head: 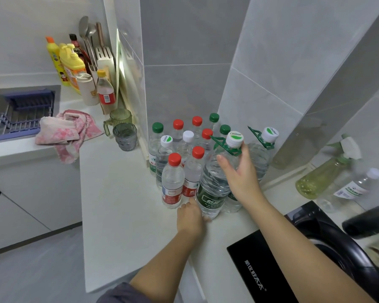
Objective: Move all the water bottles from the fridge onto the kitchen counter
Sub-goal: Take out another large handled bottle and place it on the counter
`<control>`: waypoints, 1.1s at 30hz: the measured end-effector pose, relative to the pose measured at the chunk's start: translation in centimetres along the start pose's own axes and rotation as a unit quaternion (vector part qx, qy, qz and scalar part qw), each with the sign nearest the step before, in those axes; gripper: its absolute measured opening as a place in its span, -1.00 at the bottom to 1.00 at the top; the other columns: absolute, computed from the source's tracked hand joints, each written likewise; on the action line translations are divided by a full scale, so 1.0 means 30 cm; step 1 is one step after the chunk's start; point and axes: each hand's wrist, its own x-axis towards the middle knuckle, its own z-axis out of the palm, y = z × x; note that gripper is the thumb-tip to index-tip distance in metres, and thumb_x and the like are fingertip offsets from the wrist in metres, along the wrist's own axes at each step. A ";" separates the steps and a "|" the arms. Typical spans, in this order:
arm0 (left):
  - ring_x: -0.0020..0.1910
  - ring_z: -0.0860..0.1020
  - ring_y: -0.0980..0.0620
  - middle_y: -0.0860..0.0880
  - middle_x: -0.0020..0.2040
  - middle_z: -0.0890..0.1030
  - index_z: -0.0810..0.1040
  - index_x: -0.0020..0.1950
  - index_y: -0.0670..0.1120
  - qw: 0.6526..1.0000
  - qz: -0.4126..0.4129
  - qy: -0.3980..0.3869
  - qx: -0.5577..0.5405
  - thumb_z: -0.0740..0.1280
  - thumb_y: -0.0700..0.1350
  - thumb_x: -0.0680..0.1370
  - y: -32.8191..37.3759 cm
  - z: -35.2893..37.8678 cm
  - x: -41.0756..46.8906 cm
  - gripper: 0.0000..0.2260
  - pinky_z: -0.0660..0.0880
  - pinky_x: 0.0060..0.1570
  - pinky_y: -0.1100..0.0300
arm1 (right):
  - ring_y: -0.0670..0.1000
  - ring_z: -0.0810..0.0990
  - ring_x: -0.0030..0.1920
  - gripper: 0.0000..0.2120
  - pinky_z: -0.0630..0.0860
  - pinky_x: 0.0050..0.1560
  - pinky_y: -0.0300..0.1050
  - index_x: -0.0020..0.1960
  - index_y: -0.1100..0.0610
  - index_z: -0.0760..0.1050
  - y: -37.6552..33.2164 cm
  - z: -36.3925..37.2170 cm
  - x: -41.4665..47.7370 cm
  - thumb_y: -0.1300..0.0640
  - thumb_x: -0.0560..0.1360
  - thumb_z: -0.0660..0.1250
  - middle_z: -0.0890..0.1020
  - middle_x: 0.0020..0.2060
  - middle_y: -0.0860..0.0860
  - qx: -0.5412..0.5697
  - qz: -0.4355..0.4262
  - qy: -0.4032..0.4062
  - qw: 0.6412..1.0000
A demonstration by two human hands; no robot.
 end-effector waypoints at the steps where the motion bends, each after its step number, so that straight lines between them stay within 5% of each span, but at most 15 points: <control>1: 0.17 0.52 -0.12 -0.14 0.17 0.56 0.33 0.28 -0.18 1.000 -0.002 0.001 0.000 0.37 0.01 0.53 0.000 0.004 0.001 -0.56 0.40 0.12 0.11 | -0.14 0.40 0.36 -0.47 0.30 0.29 -0.29 0.45 0.05 0.27 0.001 0.001 0.004 0.03 0.54 0.38 0.46 0.35 -0.09 0.001 -0.002 -0.004 1.000; 5: 0.13 0.53 -0.09 -0.12 0.13 0.59 0.34 0.24 -0.16 1.000 -0.008 0.007 0.002 0.41 0.04 0.50 -0.004 0.024 0.007 -0.54 0.41 0.07 0.12 | -0.10 0.37 0.42 -0.39 0.30 0.40 -0.10 0.48 0.03 0.24 0.022 0.000 0.004 -0.06 0.52 0.39 0.44 0.40 -0.08 0.012 -0.002 -0.013 1.000; 10: 0.22 0.48 -0.10 -0.10 0.22 0.53 0.29 0.33 -0.14 0.998 -0.030 0.020 -0.043 0.37 0.21 0.48 -0.014 0.033 -0.016 -0.40 0.37 0.18 0.08 | -0.30 0.41 0.32 -0.48 0.34 0.27 -0.43 0.39 -0.15 0.31 0.018 -0.027 -0.041 0.13 0.52 0.42 0.47 0.32 -0.24 0.060 -0.006 0.001 0.998; 15: 0.29 0.37 -0.06 -0.03 0.30 0.42 0.26 0.38 -0.09 0.993 -0.102 0.047 -0.028 0.30 0.36 0.42 -0.078 0.047 -0.089 -0.28 0.31 0.22 0.03 | -0.07 0.59 0.14 -0.60 0.52 0.04 -0.37 0.21 0.02 0.46 0.145 -0.062 -0.199 0.19 0.44 0.49 0.57 0.11 -0.02 0.071 0.073 0.159 0.982; 18: 0.31 0.35 -0.07 -0.05 0.34 0.39 0.15 0.47 -0.13 0.980 -0.177 0.082 -0.039 0.30 0.39 0.40 -0.121 0.027 -0.117 -0.14 0.27 0.23 0.02 | -0.01 0.44 0.32 -0.21 0.39 0.22 -0.25 0.41 0.06 0.29 0.261 -0.043 -0.235 0.11 0.30 0.62 0.41 0.33 0.05 0.017 0.190 0.135 0.972; 22: 0.39 0.30 -0.11 -0.09 0.46 0.32 -0.09 0.57 -0.17 0.971 -0.184 0.083 -0.129 0.40 0.28 0.41 -0.149 -0.011 -0.082 0.00 0.18 0.32 -0.06 | -0.02 0.23 0.52 0.32 0.19 0.52 0.06 0.60 -0.04 -0.12 0.377 0.020 -0.239 -0.13 0.11 0.67 0.21 0.55 -0.01 0.035 0.214 0.027 0.976; 25: 0.39 0.30 -0.12 -0.12 0.42 0.38 -0.12 0.57 -0.17 0.970 -0.174 0.050 -0.165 0.43 0.21 0.43 -0.151 -0.037 -0.056 -0.01 0.14 0.34 -0.06 | -0.02 0.09 0.55 0.28 0.07 0.48 -0.18 0.58 0.05 -0.32 0.366 0.060 -0.228 0.08 0.29 0.63 0.04 0.59 0.02 0.030 0.236 0.039 0.970; 33: 0.35 0.34 -0.13 -0.14 0.38 0.41 -0.11 0.56 -0.13 0.975 -0.160 0.014 -0.156 0.43 0.16 0.44 -0.168 -0.056 -0.065 -0.05 0.19 0.30 -0.06 | 0.01 -0.01 0.58 0.26 0.02 0.48 -0.18 0.56 0.05 -0.39 0.398 0.071 -0.221 0.07 0.34 0.59 -0.10 0.60 0.05 0.006 0.240 0.037 0.970</control>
